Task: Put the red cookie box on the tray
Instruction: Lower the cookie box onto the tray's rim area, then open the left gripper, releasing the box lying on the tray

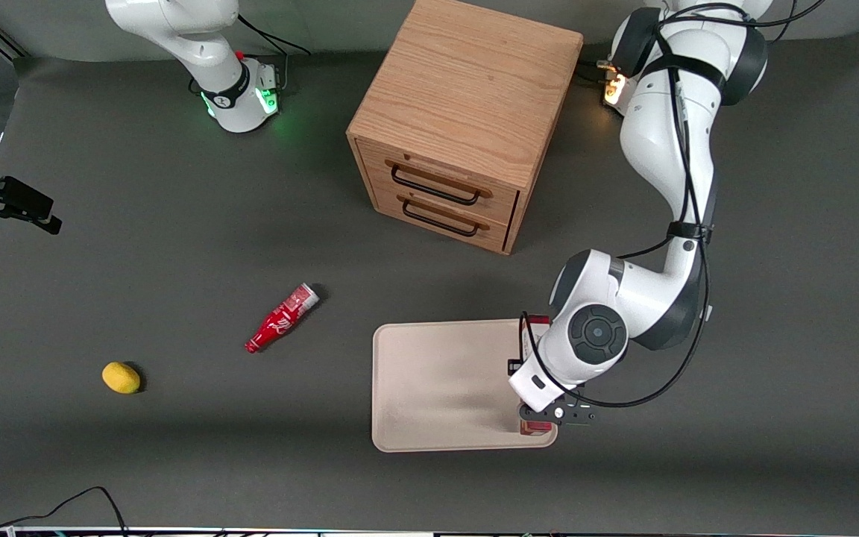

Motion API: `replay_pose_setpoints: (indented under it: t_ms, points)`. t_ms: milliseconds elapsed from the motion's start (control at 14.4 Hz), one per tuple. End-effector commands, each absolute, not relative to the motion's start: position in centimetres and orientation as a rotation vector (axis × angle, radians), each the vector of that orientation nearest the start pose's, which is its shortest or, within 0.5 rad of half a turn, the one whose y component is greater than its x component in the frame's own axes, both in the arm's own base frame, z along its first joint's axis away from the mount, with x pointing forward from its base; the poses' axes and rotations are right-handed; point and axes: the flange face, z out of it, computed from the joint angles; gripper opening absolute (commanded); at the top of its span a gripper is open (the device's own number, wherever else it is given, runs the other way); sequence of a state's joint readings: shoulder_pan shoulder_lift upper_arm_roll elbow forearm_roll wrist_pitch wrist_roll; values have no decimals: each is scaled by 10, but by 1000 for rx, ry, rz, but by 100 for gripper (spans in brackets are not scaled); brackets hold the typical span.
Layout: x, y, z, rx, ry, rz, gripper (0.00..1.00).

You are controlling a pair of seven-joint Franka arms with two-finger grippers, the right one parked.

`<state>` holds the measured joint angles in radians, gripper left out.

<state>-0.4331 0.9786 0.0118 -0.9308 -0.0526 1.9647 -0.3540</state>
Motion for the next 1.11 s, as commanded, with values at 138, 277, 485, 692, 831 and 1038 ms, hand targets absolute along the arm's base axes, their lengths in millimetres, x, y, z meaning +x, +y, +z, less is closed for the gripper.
replay_pose_setpoints:
  t_ms: [138, 277, 485, 692, 831, 1038]
  points:
    - [728, -337, 275, -3186, 59, -158, 0]
    - [729, -335, 272, -3163, 76, -167, 3]
    - [730, -335, 266, -3166, 80, -188, 24]
    - [731, -335, 262, -3168, 78, -200, 100]
    - [731, -335, 262, -3168, 78, -200, 100]
    - [731, -334, 262, -3168, 75, -200, 100]
